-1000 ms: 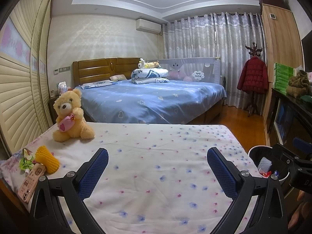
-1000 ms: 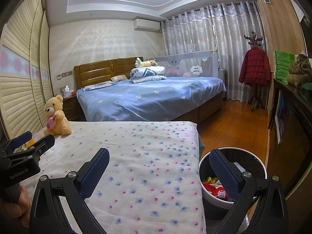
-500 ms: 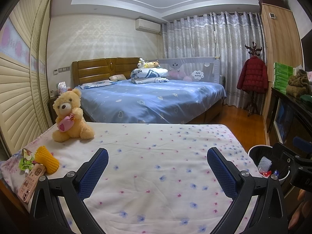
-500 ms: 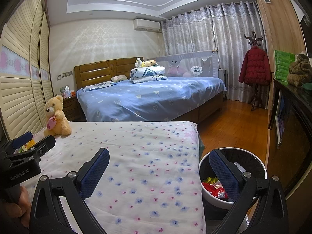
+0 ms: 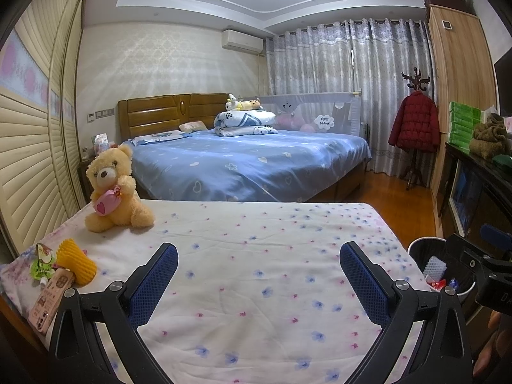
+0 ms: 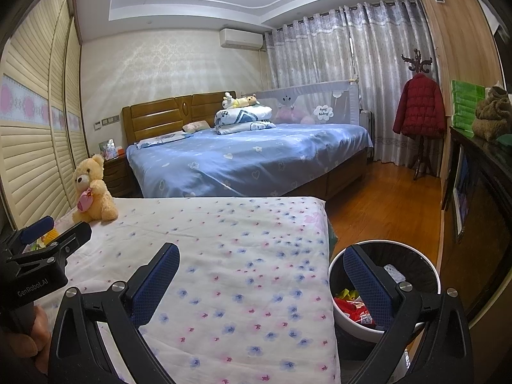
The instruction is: Collect trash
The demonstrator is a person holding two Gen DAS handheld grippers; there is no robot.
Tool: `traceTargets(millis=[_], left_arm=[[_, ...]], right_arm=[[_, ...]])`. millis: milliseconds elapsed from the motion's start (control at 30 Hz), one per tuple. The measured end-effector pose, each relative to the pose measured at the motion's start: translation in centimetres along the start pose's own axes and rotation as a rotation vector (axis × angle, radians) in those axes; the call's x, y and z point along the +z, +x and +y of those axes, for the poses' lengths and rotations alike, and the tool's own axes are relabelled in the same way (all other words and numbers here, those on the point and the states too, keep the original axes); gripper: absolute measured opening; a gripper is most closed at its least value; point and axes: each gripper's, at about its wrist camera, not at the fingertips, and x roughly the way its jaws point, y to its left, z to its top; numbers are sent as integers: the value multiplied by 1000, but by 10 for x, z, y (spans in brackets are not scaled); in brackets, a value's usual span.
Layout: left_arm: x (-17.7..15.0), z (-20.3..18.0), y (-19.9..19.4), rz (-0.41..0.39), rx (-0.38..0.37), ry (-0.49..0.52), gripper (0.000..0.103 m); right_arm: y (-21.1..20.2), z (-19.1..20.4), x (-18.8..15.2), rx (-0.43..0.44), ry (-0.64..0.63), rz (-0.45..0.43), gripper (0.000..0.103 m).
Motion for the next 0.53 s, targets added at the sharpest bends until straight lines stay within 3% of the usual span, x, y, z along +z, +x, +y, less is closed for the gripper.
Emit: traceTargets(millis=[533], left_arm=[[-2, 4, 9, 26, -5, -1, 102]], right_arm=[[8, 1, -3, 15, 16, 28, 103]])
